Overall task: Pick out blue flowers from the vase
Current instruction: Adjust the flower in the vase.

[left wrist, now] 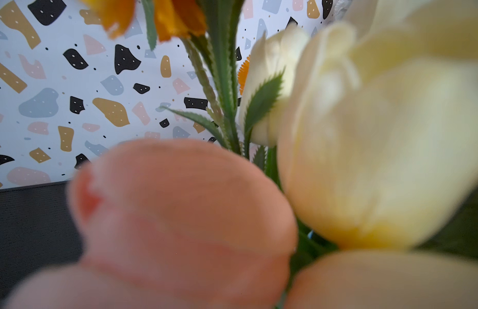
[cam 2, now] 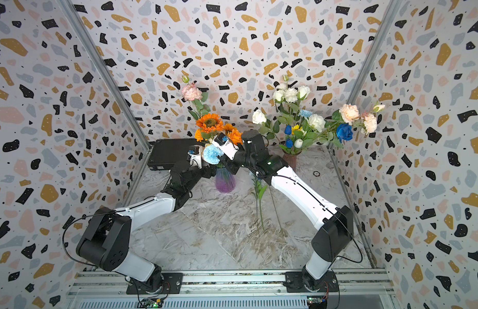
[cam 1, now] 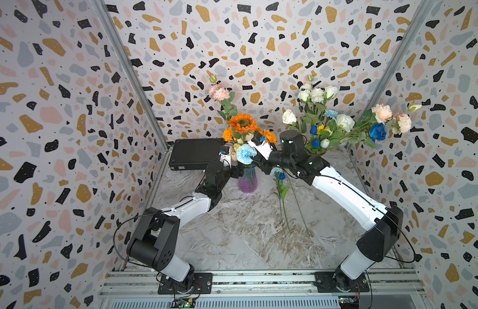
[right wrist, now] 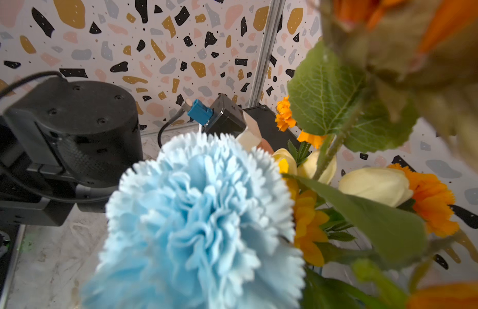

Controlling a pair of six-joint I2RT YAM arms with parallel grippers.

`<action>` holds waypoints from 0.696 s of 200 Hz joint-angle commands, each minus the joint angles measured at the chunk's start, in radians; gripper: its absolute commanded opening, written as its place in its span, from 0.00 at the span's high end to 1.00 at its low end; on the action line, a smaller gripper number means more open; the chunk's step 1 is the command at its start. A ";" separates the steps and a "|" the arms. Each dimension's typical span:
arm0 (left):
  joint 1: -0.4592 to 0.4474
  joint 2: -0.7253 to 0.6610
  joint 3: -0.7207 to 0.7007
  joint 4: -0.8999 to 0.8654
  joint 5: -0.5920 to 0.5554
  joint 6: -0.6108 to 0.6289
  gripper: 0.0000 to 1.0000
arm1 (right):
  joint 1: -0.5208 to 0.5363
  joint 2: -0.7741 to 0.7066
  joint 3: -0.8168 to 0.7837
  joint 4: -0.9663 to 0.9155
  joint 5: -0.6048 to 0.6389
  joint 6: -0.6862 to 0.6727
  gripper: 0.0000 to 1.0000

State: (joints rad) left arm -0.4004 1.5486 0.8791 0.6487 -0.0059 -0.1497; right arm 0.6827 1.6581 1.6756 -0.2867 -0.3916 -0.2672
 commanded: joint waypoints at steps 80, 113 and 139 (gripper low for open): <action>0.005 -0.015 0.022 0.005 -0.001 0.000 0.15 | -0.006 0.018 0.014 0.069 0.040 0.025 0.35; 0.005 -0.013 0.019 0.004 0.000 -0.001 0.15 | -0.006 -0.023 -0.028 0.145 0.019 0.068 0.29; 0.005 -0.015 0.017 0.002 0.001 -0.004 0.15 | -0.006 -0.064 -0.080 0.238 0.025 0.097 0.25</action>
State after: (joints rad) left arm -0.4000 1.5486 0.8791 0.6483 -0.0059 -0.1501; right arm 0.6769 1.6756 1.6238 -0.1616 -0.3553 -0.2180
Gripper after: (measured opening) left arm 0.847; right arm 0.741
